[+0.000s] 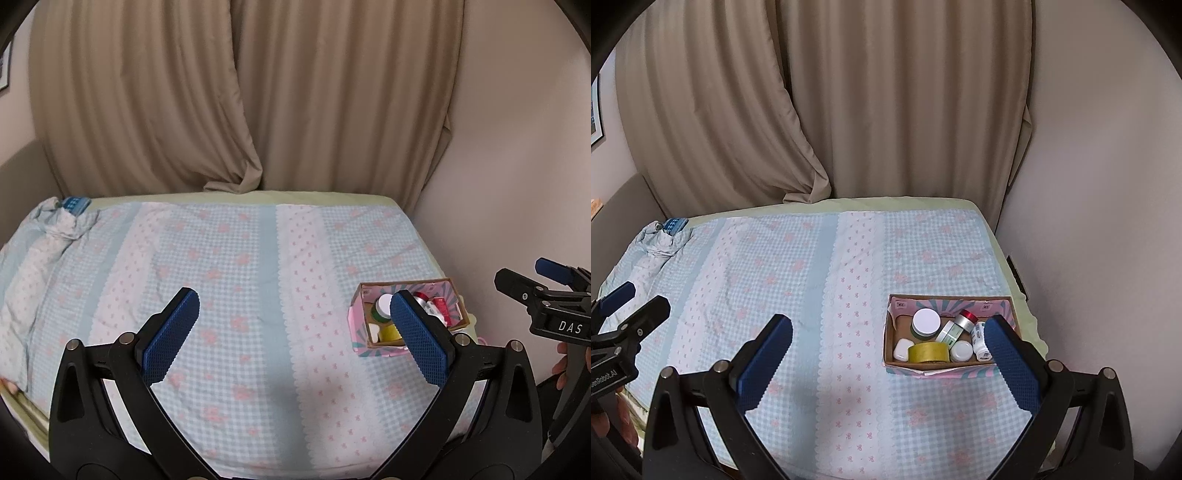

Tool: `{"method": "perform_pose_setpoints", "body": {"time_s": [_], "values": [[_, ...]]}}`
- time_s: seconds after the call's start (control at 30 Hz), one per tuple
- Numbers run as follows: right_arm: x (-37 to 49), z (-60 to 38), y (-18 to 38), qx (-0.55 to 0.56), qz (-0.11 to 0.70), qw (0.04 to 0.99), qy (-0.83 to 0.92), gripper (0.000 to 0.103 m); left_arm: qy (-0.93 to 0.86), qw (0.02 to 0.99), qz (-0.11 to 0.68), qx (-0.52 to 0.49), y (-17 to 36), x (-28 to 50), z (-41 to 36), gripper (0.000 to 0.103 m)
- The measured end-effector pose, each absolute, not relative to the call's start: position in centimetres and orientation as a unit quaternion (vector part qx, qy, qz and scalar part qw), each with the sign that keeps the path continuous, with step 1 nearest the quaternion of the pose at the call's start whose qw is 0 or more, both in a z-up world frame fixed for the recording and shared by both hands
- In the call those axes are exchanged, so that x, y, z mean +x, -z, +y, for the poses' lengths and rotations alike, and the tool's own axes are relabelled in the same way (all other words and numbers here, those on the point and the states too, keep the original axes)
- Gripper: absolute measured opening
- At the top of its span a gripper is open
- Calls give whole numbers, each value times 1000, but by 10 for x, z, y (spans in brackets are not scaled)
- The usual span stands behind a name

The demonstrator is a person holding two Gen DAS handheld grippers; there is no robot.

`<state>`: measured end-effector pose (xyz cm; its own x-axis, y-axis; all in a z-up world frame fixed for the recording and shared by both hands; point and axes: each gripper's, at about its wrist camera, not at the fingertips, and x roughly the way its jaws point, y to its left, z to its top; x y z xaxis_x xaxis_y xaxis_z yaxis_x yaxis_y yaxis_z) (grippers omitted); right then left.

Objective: Organize rigid objects

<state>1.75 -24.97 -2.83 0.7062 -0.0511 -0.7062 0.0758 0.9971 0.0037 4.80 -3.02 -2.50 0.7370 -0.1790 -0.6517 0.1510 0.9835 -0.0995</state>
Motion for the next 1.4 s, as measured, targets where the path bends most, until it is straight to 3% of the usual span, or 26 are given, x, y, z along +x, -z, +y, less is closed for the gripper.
{"method": "perform_pose_setpoints", "body": {"time_s": [1.4], "values": [[26,-253,29,15,377,925,34,103,76,936,344,-25,26,55,-39,103]]}}
